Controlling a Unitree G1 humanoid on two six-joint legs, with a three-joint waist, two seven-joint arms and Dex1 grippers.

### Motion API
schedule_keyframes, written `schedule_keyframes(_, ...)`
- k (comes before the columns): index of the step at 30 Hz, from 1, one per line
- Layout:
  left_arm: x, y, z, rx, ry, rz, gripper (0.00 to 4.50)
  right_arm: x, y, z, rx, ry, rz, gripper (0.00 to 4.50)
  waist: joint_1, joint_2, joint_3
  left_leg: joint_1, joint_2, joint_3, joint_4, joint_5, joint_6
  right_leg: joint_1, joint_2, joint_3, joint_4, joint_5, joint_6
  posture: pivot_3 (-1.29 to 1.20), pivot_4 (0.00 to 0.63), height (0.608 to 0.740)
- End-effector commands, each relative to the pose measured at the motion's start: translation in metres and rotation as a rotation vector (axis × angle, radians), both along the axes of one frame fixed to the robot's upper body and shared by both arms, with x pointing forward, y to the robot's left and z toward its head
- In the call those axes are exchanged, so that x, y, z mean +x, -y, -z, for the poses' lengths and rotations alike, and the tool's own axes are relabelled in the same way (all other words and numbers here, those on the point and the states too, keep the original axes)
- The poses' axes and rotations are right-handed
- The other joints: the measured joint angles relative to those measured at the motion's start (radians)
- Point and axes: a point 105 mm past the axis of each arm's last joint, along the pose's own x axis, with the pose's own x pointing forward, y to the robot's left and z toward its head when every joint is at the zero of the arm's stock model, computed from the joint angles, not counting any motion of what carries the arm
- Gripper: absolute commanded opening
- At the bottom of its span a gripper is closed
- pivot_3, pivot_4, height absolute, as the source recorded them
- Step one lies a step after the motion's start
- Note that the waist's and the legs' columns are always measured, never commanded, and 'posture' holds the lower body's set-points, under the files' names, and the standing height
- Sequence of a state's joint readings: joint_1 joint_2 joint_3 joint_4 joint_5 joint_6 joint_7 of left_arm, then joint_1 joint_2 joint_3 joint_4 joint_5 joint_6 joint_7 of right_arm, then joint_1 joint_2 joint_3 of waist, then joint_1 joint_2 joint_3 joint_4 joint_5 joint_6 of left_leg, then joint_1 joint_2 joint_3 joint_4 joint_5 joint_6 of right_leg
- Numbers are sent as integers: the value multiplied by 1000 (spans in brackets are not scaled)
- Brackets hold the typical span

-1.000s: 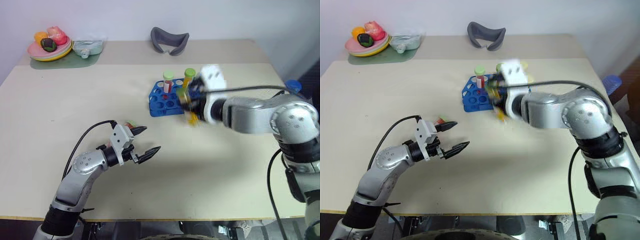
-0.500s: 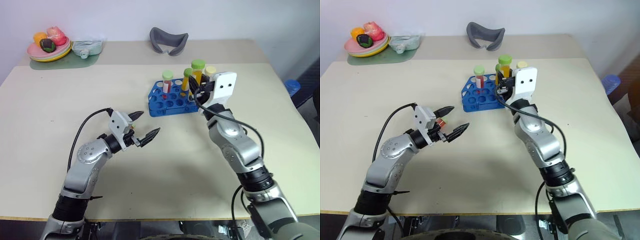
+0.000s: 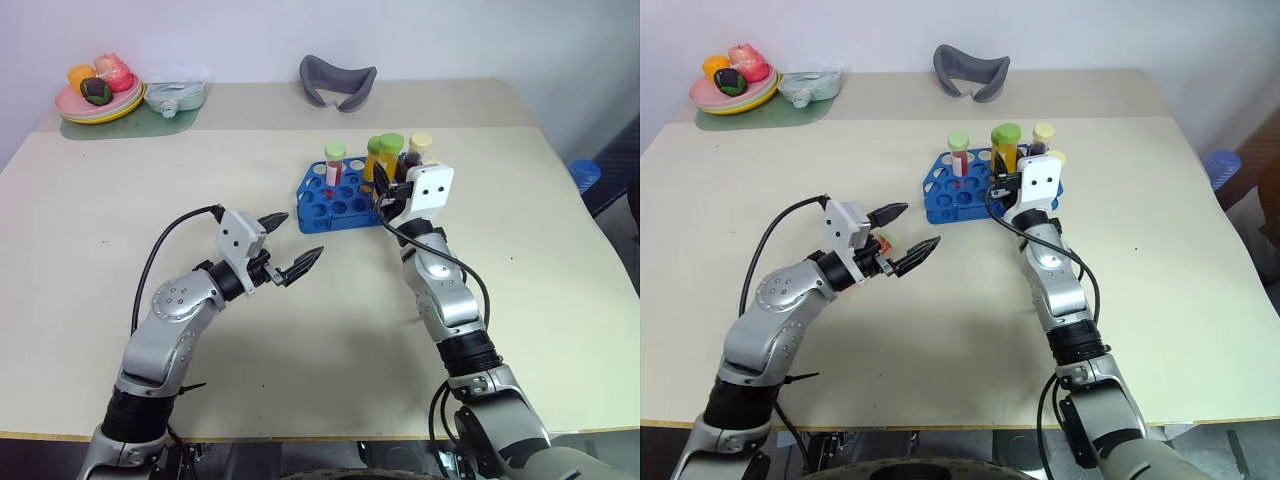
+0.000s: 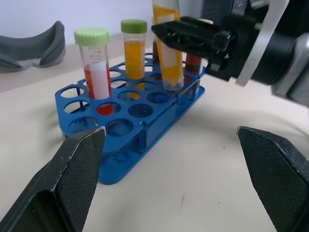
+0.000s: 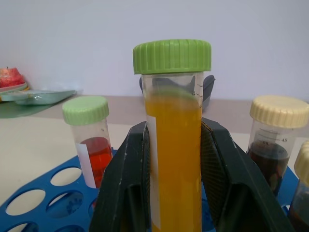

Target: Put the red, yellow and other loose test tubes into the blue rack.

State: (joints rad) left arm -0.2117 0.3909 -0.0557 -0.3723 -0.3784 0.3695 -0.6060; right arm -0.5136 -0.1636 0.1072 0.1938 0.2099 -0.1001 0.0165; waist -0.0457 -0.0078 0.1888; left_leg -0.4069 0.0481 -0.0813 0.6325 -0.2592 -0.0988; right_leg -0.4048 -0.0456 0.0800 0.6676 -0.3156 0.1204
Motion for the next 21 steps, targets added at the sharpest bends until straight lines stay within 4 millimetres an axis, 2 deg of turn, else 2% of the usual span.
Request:
schedule_keyframes(1, -5, 1, -12, -10, 40, 9, 4500, 0, 1, -14, 19, 57, 2, 1027, 0, 0, 0, 0, 0, 0, 0, 0, 0, 0, 0, 0, 0, 0, 0, 0, 150, 740)
schedule_keyframes(16, -6, -4, 1, -7, 21, 12, 4500, 5, -3, -7, 64, 45, -15, 1027, -2, 0, 0, 1, 0, 0, 0, 1, -1, 0, 0, 0, 1, 0, 0, 0, 150, 740)
schedule_keyframes(17, -6, -5, 2, -7, 20, 11, 4500, 4, -3, -7, 71, 44, -20, 1843, -3, 0, 0, 1, 0, 0, 0, 1, -1, 0, 0, 0, 1, 0, 0, 0, 150, 740)
schedule_keyframes(18, -6, -5, 3, -6, 20, 10, 4500, 4, -3, -7, 74, 44, -22, 2140, -3, 0, 0, 1, 0, 0, 0, 1, -1, 0, 0, 0, 1, 0, 0, 0, 150, 740)
schedule_keyframes(19, -6, -6, 3, -6, 19, 9, 4500, 3, -3, -8, 76, 47, -25, 2619, -2, 0, 0, 1, 0, 0, 0, 1, -1, 0, 0, 0, 1, 0, 0, 0, 150, 740)
schedule_keyframes(21, -6, -7, 6, 0, 8, -3, 4500, -1, -1, -24, 59, 104, -11, 3570, -2, 0, 0, 1, 0, 0, 0, 1, -1, 0, 0, 0, 2, 0, 0, 0, 150, 740)
